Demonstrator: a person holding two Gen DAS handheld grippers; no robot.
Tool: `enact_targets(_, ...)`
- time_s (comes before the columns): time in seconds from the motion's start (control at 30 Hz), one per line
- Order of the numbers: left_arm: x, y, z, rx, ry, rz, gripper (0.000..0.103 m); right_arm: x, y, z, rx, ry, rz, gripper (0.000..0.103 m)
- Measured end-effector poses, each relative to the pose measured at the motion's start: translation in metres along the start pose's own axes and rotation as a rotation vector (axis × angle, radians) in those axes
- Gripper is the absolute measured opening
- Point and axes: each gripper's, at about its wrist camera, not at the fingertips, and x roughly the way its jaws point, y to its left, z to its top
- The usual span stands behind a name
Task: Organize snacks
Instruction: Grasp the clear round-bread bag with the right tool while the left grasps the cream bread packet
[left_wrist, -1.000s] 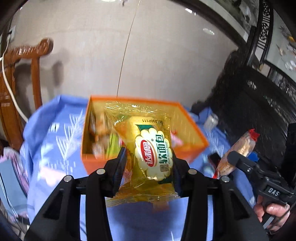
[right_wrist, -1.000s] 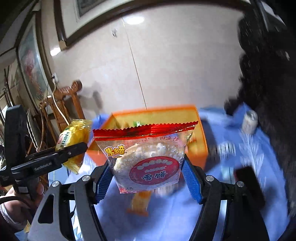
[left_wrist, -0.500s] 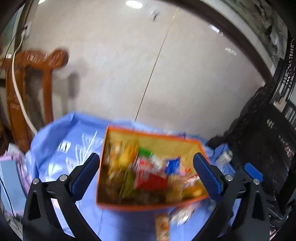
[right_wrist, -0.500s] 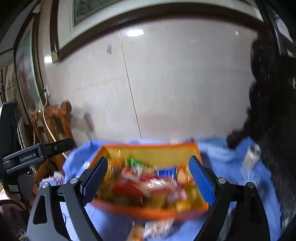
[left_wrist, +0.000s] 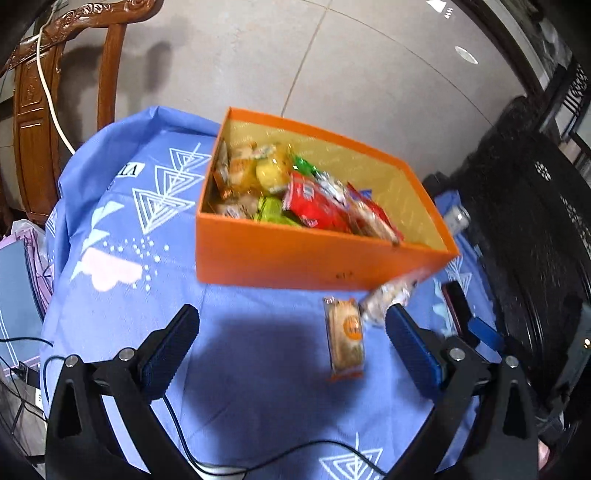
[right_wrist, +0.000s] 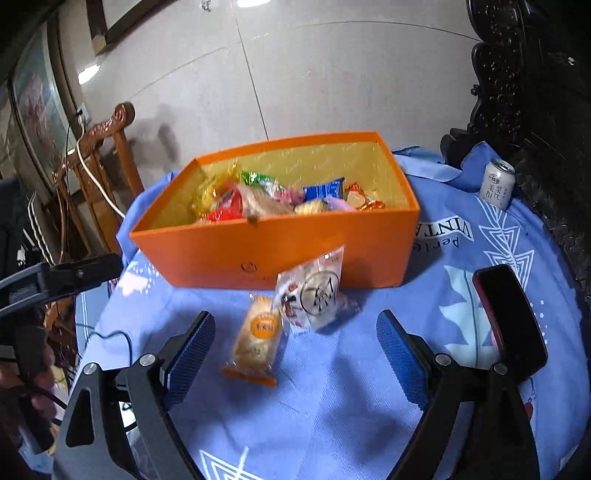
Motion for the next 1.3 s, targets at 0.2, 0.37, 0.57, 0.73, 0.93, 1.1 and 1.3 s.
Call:
enact_targets(0.2,-0.001,-0.001,-0.012,0.013,0.019,0.001,0.099,0.028,-0.002,-0.001,-0.069,-0.006,-0.017,0.090)
enact_targets(0.37,-0.002,0.002,-0.015,0.015,0.027,0.016,0.099,0.063,-0.001,0.002,-0.146,0.003,-0.015,0.089)
enact_targets(0.57,0.000,0.013,-0.017,-0.008,0.049,0.049,0.099,0.092,-0.008,0.007,-0.150,0.026,0.000,0.089)
enact_targets(0.73,0.005,0.017,-0.020,-0.004,0.072,0.066,0.099,0.105,-0.006,0.014,-0.148,0.026,0.025,0.085)
enact_targets(0.93,0.010,0.014,-0.022,0.005,0.096,0.064,0.099,0.118,-0.005,0.014,-0.155,0.054,0.025,0.058)
enact_targets(1.1,0.016,0.006,-0.019,0.021,0.099,0.056,0.099,0.103,-0.011,0.010,-0.140,0.055,-0.008,0.050)
enact_targets(1.3,0.028,-0.018,-0.005,0.038,0.095,0.010,0.099,0.057,-0.030,-0.011,0.001,0.056,-0.007,0.050)
